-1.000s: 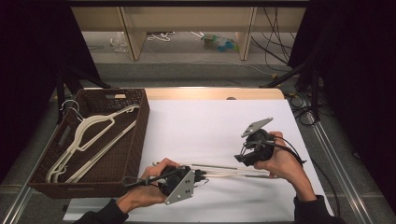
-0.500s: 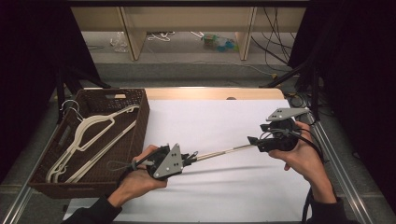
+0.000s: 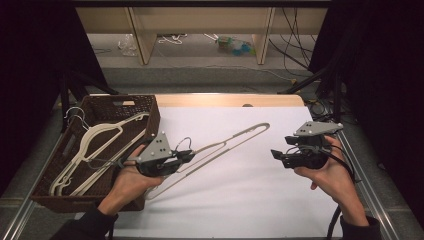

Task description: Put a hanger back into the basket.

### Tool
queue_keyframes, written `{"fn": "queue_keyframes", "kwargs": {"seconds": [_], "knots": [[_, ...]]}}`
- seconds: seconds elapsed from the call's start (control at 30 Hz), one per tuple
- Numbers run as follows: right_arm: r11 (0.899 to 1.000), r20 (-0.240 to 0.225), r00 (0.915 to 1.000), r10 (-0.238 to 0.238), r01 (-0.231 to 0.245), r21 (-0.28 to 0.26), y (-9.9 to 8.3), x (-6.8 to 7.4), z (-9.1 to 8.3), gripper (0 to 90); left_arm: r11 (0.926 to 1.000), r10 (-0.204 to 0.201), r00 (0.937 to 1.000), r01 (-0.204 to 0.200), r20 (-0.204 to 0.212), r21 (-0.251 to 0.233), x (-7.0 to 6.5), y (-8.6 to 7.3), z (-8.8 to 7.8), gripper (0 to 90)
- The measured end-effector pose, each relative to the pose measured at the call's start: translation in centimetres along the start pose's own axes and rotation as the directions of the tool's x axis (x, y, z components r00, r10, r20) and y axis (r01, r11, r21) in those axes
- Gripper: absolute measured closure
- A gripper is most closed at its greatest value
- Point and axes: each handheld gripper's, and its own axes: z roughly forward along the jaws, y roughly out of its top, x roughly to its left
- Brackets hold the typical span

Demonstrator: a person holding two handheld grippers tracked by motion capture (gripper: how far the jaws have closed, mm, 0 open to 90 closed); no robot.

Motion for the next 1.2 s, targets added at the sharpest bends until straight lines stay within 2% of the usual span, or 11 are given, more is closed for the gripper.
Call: {"fn": "queue_keyframes", "kwargs": {"seconds": [0.2, 0.3, 0.5, 0.63, 0.83, 0.9, 0.97, 1.1, 1.13, 1.17, 1.2], "knots": [[1.000, -0.006, 1.0000, -0.005, 0.005, -0.008, -1.2, 0.7, 0.4, 35.6, 0.9936, -0.108, 0.9939, 0.108, 0.023, -0.032, 0.8, 0.3, -1.3, 85.8], [1.000, -0.008, 0.9999, 0.015, -0.015, 0.005, -1.7, 1.0, 0.5, 35.7, 0.9879, -0.153, 0.9879, 0.154, 0.026, -0.018, 1.0, 0.5, -1.9, 85.8], [1.000, -0.008, 0.9999, -0.015, 0.015, -0.010, -2.9, 1.3, 0.5, 35.7, 0.9718, -0.234, 0.9697, 0.235, 0.071, -0.014, 1.3, 1.3, -3.6, 85.8], [1.000, -0.014, 0.9999, -0.010, 0.010, 0.005, -3.7, 1.8, 0.6, 35.5, 0.9720, -0.234, 0.9707, 0.235, 0.055, -0.010, 1.6, 2.2, -5.1, 85.8], [0.999, -0.038, 0.9992, -0.013, 0.014, 0.040, -5.0, 2.6, 1.1, 34.7, 0.9658, -0.248, 0.9676, 0.250, 0.049, -0.067, 2.5, 4.3, -8.5, 85.8], [0.999, -0.032, 0.9995, -0.006, 0.007, 0.051, -5.6, 2.8, 1.4, 32.4, 0.9678, -0.239, 0.9708, 0.240, 0.024, -0.077, 3.0, 4.9, -9.6, 85.8], [0.999, -0.033, 0.9994, -0.007, 0.009, 0.051, -5.9, 3.0, 1.6, 32.0, 0.9658, -0.246, 0.9691, 0.246, 0.009, -0.081, 3.5, 5.2, -10.6, 85.8], [1.000, -0.028, 0.9996, -0.009, 0.010, 0.027, -6.5, 3.3, 1.9, 29.4, 0.9501, -0.296, 0.9552, 0.295, 0.014, -0.101, 4.8, 4.8, -12.0, 85.8], [0.999, -0.026, 0.9997, 0.002, -0.001, 0.032, -6.6, 3.5, 1.9, 28.4, 0.9498, -0.296, 0.9550, 0.296, 0.010, -0.102, 5.0, 4.6, -12.3, 85.8], [0.999, -0.024, 0.9997, 0.005, -0.005, 0.033, -6.7, 3.6, 2.0, 28.1, 0.9561, -0.279, 0.9595, 0.274, -0.037, -0.103, 5.5, 4.5, -12.6, 85.8], [1.000, -0.027, 0.9996, -0.004, 0.005, 0.029, -6.8, 3.6, 2.1, 28.1, 0.9484, -0.304, 0.9525, 0.301, -0.015, -0.098, 5.4, 4.3, -12.7, 85.8]]}}
